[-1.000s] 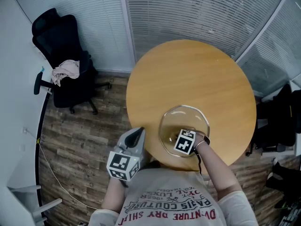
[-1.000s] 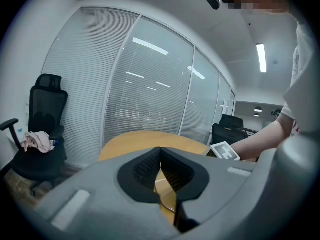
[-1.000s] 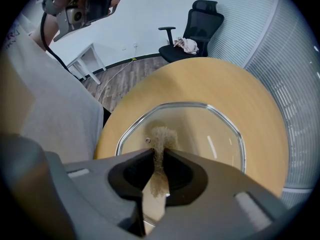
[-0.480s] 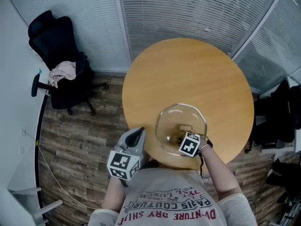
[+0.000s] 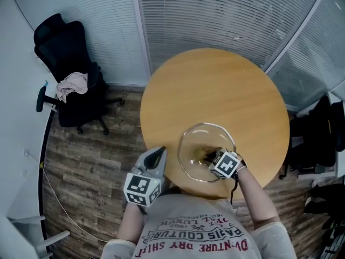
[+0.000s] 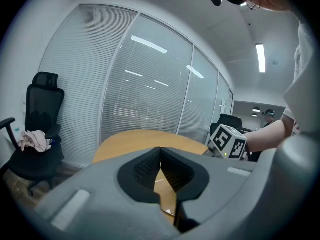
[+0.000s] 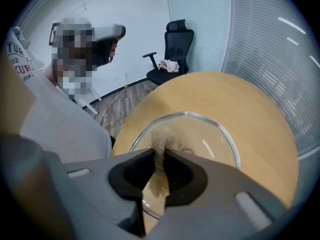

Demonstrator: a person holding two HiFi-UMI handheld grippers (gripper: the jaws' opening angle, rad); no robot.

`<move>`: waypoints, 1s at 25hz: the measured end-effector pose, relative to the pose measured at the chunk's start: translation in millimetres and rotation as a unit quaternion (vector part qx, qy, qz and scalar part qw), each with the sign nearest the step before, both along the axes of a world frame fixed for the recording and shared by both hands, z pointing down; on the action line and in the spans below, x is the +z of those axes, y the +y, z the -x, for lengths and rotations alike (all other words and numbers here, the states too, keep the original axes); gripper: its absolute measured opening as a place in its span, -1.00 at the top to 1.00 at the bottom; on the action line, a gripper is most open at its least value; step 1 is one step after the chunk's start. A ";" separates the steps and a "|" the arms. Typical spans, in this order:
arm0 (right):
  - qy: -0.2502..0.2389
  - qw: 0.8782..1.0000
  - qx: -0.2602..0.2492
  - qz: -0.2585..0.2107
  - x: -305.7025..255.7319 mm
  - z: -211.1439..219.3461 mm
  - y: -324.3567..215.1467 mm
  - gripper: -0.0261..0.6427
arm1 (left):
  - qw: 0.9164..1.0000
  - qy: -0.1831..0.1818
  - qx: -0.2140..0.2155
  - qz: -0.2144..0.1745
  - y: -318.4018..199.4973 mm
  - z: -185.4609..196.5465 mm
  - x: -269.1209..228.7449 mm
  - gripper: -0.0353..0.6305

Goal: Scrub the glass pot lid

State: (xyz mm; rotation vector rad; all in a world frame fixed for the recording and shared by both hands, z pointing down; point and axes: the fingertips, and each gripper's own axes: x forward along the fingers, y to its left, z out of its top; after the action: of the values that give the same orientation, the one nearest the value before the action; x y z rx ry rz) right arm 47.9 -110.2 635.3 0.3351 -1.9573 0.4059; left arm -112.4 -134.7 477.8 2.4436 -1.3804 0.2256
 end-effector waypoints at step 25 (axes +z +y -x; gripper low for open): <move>0.136 0.970 0.202 -0.022 70.5 -58.4 -146.4 0.75 | 0.999 -0.003 0.006 0.049 -42.6 13.5 42.4 0.87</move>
State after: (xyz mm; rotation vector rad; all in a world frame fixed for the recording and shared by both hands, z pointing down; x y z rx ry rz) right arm 106.3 -256.7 705.8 0.7831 -1.6272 0.5470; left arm -125.9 -177.3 520.2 2.3734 -1.3254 0.2954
